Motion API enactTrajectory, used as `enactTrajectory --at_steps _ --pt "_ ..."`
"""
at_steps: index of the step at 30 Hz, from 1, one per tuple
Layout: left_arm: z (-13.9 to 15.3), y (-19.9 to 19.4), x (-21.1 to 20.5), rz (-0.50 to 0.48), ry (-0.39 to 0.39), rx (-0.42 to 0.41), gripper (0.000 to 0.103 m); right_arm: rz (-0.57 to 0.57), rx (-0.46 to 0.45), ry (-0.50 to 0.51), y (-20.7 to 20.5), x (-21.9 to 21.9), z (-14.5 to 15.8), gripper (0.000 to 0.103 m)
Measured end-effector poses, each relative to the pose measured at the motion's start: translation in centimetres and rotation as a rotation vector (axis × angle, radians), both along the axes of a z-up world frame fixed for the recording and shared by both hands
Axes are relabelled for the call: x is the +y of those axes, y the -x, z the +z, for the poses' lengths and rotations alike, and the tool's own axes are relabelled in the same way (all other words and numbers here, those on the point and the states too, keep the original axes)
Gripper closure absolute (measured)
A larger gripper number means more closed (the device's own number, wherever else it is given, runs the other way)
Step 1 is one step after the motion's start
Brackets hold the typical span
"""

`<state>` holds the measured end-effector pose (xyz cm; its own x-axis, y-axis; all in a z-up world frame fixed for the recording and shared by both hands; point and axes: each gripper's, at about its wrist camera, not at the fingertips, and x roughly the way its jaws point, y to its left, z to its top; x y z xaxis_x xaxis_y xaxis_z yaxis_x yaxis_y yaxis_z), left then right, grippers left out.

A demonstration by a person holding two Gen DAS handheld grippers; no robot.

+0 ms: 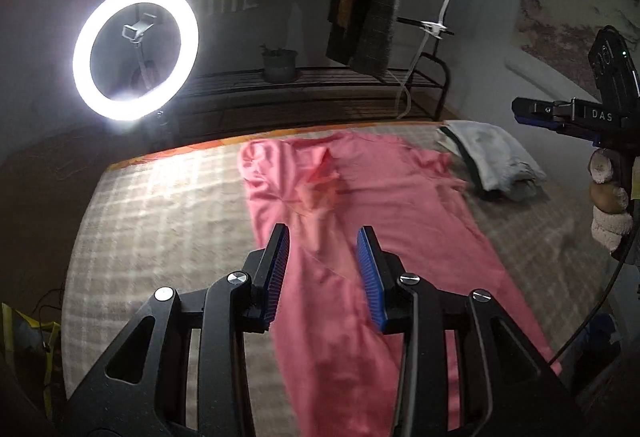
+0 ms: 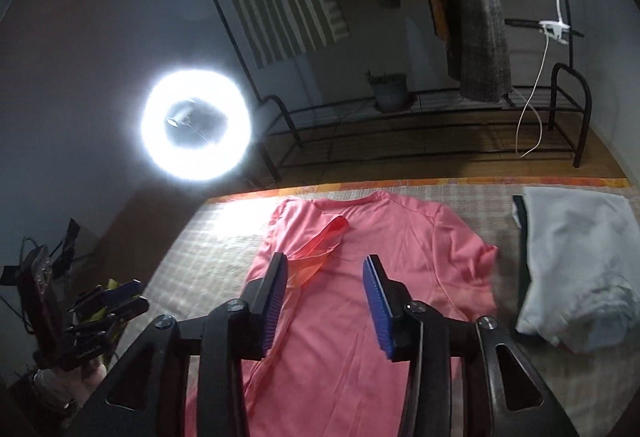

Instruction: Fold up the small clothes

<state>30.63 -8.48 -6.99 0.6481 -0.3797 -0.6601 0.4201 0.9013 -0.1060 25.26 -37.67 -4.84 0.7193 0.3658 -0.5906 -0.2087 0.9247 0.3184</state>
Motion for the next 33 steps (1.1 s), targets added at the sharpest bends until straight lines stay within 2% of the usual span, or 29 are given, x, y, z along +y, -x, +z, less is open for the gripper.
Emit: enactTrajectory --at_steps 5,11,16,17,19,22,25,27,31,33 --pt "0.0 5.4 -2.5 -0.070 0.001 0.012 0.067 -0.022 -0.053 0.011 7.4 -2.0 1.4 0.055" --pt "-1.8 10.5 -4.5 -0.116 0.079 0.067 0.067 -0.093 -0.102 0.029 13.5 -5.2 1.6 0.050" --pt "-7.5 12.8 -6.9 -0.176 0.079 0.213 0.067 -0.173 -0.093 -0.091 16.8 -9.7 0.6 0.048" --pt "-9.1 13.0 -7.7 -0.203 0.060 0.261 0.067 -0.180 -0.076 -0.109 17.2 -10.4 0.0 0.049" --pt "-11.2 13.9 -8.7 -0.231 0.019 0.295 0.074 -0.194 -0.047 -0.112 17.8 -11.3 -1.0 0.049" --pt "-13.5 15.3 -10.0 -0.282 -0.029 0.340 0.076 -0.200 -0.016 -0.113 18.2 -12.0 -2.1 0.054" --pt "-14.7 17.4 -11.1 -0.354 -0.090 0.326 0.076 -0.198 -0.004 -0.104 18.2 -12.5 -2.5 0.056" --pt "-14.7 19.4 -11.5 -0.410 -0.143 0.262 0.076 -0.197 -0.008 -0.098 18.5 -12.7 -2.7 0.056" --pt "-14.4 22.2 -11.4 -0.488 -0.189 0.217 0.076 -0.198 -0.015 -0.113 18.6 -13.6 -2.9 0.056" --pt "-14.1 23.4 -11.4 -0.497 -0.202 0.190 0.076 -0.192 -0.021 -0.124 18.4 -14.4 -2.9 0.056"
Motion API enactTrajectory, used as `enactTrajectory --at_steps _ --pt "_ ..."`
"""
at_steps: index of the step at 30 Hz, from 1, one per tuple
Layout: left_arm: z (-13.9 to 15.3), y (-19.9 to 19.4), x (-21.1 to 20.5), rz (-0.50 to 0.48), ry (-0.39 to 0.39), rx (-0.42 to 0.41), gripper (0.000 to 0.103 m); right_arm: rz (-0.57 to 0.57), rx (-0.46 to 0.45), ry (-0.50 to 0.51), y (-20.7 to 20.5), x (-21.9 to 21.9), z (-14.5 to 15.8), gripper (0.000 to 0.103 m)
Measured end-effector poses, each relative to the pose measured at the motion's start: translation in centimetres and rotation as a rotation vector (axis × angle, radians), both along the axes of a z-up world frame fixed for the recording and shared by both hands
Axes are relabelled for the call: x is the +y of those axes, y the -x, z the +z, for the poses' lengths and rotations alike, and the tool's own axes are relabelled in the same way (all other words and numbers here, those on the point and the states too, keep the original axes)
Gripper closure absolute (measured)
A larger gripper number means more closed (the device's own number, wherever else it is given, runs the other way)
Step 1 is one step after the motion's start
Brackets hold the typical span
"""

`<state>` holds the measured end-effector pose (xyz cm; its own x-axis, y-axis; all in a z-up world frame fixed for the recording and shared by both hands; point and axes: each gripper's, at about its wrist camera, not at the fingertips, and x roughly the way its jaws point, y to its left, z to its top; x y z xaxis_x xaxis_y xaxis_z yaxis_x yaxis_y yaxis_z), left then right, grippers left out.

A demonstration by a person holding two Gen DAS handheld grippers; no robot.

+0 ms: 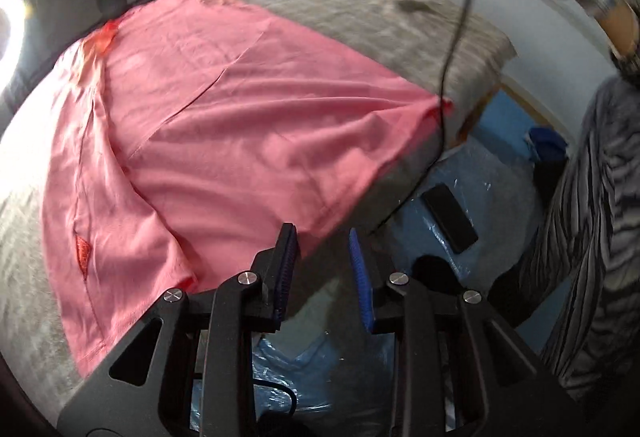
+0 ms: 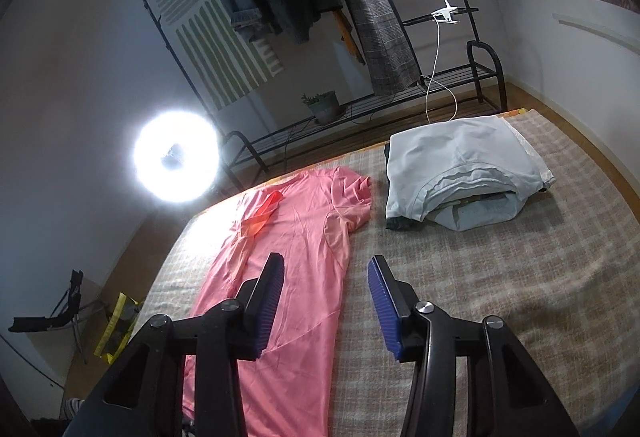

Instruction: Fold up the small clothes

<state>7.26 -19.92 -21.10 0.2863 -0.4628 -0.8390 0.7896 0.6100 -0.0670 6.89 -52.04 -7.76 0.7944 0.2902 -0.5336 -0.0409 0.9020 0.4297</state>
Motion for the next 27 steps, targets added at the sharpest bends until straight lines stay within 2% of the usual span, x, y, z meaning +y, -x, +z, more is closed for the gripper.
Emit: enactTrajectory --at_steps 3,7,10,12,16,21,25,27 --pt "1.0 0.2 -0.1 0.038 0.052 -0.014 0.076 0.018 -0.008 -0.011 0.0 -1.0 0.0 0.056" --pt "2.5 -0.6 -0.9 0.105 0.152 -0.024 0.076 0.094 -0.036 -0.100 0.8 -3.1 0.5 0.055" --pt "2.6 -1.7 -3.0 0.137 0.193 -0.015 0.076 0.110 -0.080 -0.095 2.2 -4.1 1.1 0.052" --pt "2.2 -2.2 -4.7 0.133 0.202 -0.005 0.076 0.104 -0.075 -0.091 2.5 -4.4 0.8 0.051" --pt "1.0 -2.1 -7.9 0.104 0.195 0.019 0.076 0.099 -0.028 -0.074 2.4 -5.0 -0.4 0.051" --pt "-0.4 -0.6 -10.5 0.036 0.153 0.019 0.076 0.083 -0.023 -0.081 2.5 -6.9 -0.9 0.051" --pt "-0.4 1.6 -11.5 -0.023 0.100 -0.062 0.076 0.056 -0.020 -0.115 2.4 -8.6 -1.5 0.051" --pt "0.0 1.7 -11.6 -0.019 0.112 -0.064 0.076 0.054 -0.013 -0.135 2.1 -9.1 -1.8 0.051"
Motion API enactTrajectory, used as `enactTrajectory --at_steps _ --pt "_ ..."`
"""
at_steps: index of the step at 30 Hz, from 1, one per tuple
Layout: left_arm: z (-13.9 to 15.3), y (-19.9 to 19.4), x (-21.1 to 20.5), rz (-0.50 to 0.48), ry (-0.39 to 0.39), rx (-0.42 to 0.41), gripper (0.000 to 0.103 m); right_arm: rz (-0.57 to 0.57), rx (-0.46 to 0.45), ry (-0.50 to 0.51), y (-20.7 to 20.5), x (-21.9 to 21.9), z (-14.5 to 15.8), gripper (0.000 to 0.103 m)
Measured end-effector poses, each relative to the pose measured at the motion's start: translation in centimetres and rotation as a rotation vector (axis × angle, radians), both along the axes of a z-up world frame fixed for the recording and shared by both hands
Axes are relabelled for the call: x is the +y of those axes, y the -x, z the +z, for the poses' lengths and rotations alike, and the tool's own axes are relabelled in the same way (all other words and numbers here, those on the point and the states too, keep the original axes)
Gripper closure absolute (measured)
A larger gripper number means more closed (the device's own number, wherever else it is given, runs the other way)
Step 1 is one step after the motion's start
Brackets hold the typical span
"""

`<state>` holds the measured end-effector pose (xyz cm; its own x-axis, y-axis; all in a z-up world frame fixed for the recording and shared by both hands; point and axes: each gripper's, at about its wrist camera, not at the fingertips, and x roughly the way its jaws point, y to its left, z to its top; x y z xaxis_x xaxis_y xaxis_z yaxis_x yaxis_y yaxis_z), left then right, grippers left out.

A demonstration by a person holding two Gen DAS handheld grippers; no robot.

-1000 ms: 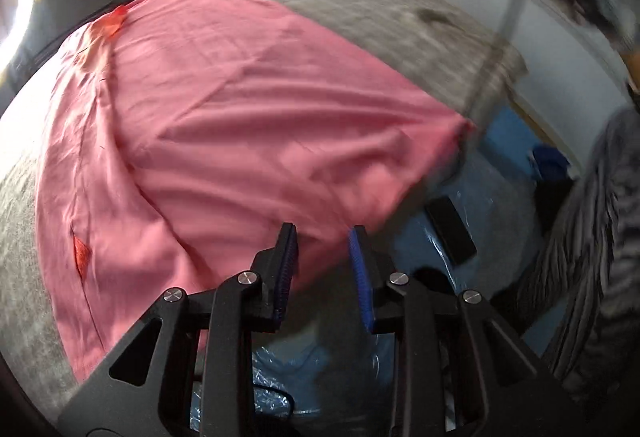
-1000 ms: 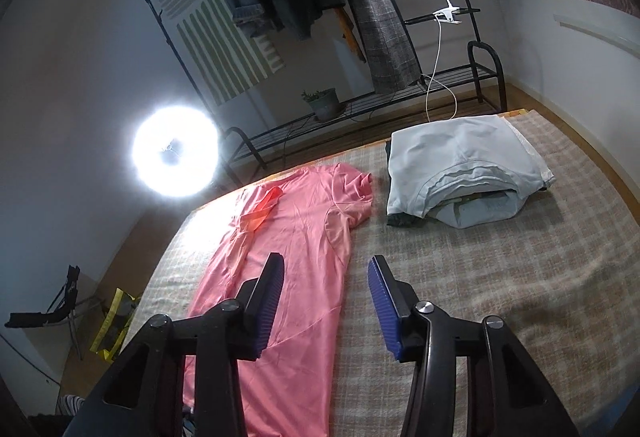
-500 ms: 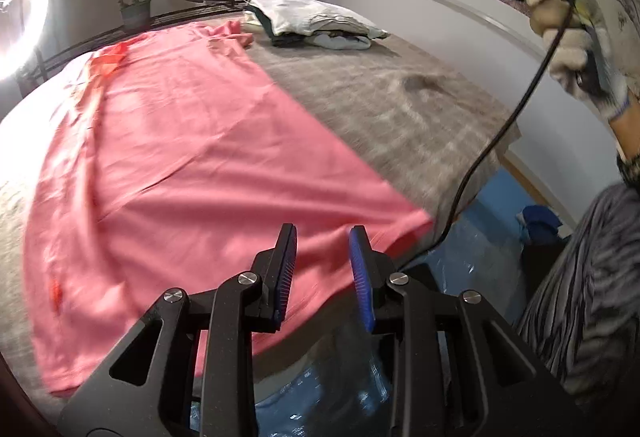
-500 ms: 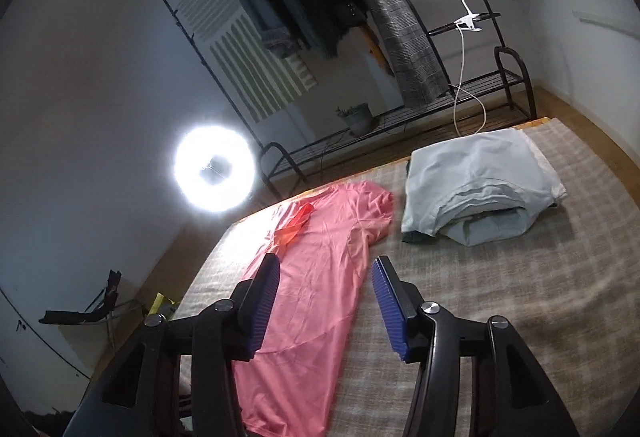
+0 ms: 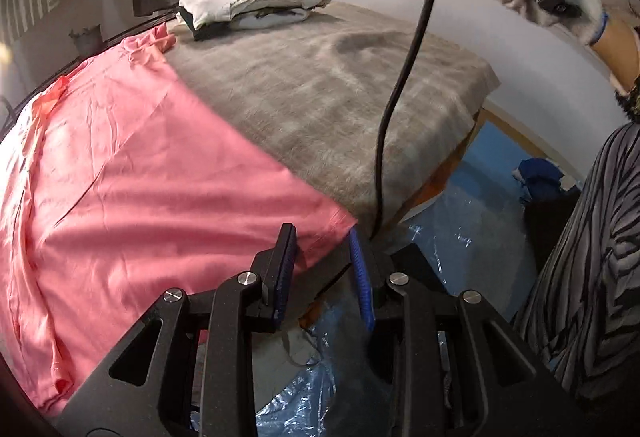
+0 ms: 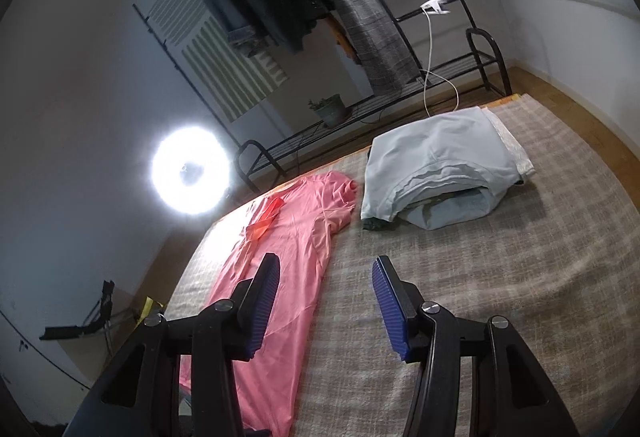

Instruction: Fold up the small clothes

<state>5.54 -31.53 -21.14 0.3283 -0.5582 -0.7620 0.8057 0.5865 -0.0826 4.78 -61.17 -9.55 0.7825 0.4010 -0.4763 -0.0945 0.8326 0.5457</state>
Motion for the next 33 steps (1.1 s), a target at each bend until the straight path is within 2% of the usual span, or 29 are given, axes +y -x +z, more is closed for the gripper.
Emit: enactTrajectory --at_steps 2,4,7,9,12,14,15,16,18,19,25,29,33 --pt "0.1 0.1 -0.4 -0.003 -0.004 -0.014 0.076 0.005 0.007 -0.017 -0.3 -0.4 -0.2 0.042" --pt "-0.2 0.1 -0.8 -0.014 -0.020 -0.020 0.076 0.021 0.010 -0.045 -0.5 -0.7 -0.4 0.037" --pt "-0.7 0.1 -1.4 -0.027 -0.044 -0.028 0.075 0.028 0.001 -0.068 -0.5 -1.3 -0.5 0.037" --pt "-0.8 0.3 -1.6 -0.043 -0.043 -0.028 0.067 0.011 0.000 -0.073 -0.5 -2.0 -0.5 0.037" --pt "-0.8 0.3 -1.9 -0.058 -0.051 -0.047 0.066 -0.024 0.018 -0.082 -0.8 -2.9 -0.9 0.037" --pt "-0.9 0.1 -1.9 -0.049 -0.049 -0.051 0.074 -0.038 0.034 -0.077 -1.2 -3.2 -1.2 0.037" --pt "-0.9 -0.2 -1.8 -0.031 -0.053 -0.054 0.086 -0.038 0.042 -0.080 -1.5 -3.2 -1.5 0.037" --pt "-0.9 -0.5 -1.7 -0.025 -0.046 -0.046 0.091 -0.035 0.048 -0.085 -1.8 -3.2 -1.6 0.037" --pt "-0.6 -1.3 -1.4 -0.008 -0.020 -0.012 0.101 -0.024 0.062 -0.091 -2.8 -2.7 -1.8 0.037" --pt "-0.4 -1.5 -1.2 -0.002 -0.007 -0.003 0.102 -0.017 0.068 -0.093 -3.3 -2.4 -1.9 0.037" --pt "2.0 -2.7 1.3 0.069 0.116 0.054 0.102 0.062 0.133 -0.109 -9.2 2.1 -3.3 0.038" --pt "2.8 -3.7 3.1 0.133 0.202 0.116 0.102 0.092 0.213 -0.082 -14.7 6.2 -5.6 0.038" --pt "2.7 -4.2 4.1 0.170 0.250 0.157 0.102 0.068 0.321 -0.127 -20.3 8.8 -9.2 0.039"
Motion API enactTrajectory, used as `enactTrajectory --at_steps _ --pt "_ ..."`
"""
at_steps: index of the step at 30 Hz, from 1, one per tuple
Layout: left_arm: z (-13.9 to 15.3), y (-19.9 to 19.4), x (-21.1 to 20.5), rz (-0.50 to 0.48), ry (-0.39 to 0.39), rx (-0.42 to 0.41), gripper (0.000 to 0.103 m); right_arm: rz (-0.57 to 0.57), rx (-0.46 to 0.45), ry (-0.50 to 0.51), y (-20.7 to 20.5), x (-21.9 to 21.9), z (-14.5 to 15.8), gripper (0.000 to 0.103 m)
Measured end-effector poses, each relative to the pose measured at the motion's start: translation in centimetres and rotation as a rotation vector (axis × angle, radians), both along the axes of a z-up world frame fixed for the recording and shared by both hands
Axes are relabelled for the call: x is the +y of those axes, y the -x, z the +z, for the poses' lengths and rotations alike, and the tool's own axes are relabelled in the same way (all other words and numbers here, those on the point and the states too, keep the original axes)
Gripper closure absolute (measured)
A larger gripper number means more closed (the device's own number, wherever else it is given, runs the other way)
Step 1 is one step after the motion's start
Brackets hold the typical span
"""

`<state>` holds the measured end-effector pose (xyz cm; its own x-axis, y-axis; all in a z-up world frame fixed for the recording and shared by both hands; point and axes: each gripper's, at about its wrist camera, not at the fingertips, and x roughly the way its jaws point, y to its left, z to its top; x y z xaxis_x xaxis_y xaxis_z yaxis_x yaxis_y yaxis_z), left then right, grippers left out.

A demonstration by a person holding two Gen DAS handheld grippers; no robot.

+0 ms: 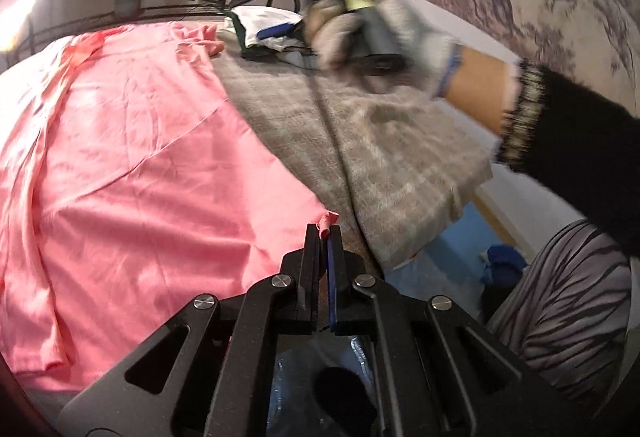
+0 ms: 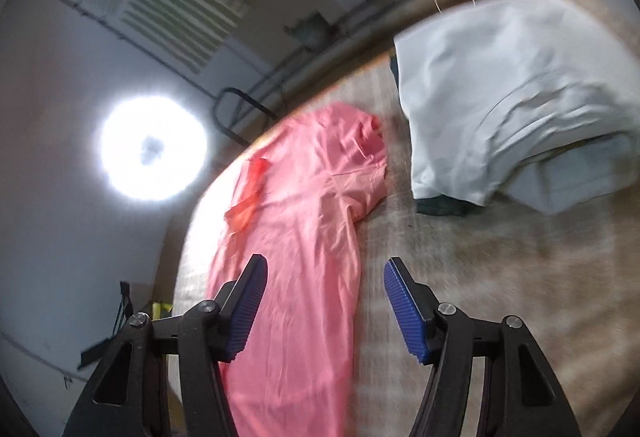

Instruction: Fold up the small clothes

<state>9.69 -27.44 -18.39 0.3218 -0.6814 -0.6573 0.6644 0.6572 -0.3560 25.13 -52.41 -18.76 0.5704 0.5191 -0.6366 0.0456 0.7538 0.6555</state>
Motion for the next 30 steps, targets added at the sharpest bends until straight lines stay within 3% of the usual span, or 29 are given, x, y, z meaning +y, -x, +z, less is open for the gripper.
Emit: enactTrajectory --at_steps 6,12,14,17,22,30 --pt "-0.5 -0.4 0.7 0.024 0.024 0.020 0.102 -0.043 0.093 0.045 -6.1 2.4 -3.9 0.041" --pt "-1.5 -0.3 1.1 0.035 0.036 0.049 0.102 -0.098 0.106 0.084 -9.2 2.8 -5.8 0.056" --pt "-1.9 -0.3 1.1 0.038 0.045 0.069 0.102 -0.086 0.106 0.087 -9.7 2.9 -5.8 0.078" --pt "-2.2 -0.5 1.7 0.043 0.061 0.105 0.102 -0.059 0.103 0.117 -10.4 3.7 -5.6 0.101" --pt "-2.1 -1.1 4.0 0.112 0.105 0.141 0.103 -0.064 0.056 0.242 -10.5 4.8 -3.2 0.103" --pt "-1.1 -1.1 7.1 0.179 0.150 0.129 0.103 -0.052 -0.004 0.395 -11.6 9.7 0.8 0.103"
